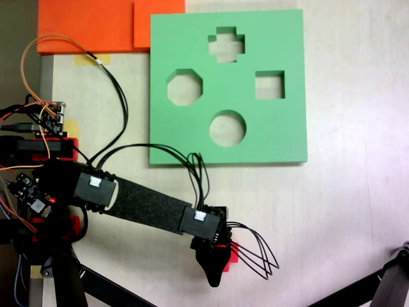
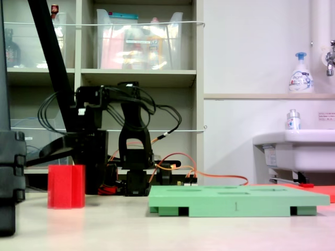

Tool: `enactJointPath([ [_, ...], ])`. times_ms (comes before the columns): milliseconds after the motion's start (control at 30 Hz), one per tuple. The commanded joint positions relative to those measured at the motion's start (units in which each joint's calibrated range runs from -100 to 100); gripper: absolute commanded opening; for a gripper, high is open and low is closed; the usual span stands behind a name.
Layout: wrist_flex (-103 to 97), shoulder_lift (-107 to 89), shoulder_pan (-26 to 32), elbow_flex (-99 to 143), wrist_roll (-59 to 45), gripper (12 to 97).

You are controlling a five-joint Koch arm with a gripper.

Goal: Put the cross columnar block into the corresponding hole

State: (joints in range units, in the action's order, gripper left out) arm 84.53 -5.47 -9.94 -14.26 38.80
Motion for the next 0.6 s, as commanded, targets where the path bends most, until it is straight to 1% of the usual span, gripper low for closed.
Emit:
enactJointPath([
  [0, 0.4, 0.3, -0.2, -3.5, -0.5, 95.8],
  [567, -0.5, 7.3, -1.1, -5.1, -1.3, 95.5],
])
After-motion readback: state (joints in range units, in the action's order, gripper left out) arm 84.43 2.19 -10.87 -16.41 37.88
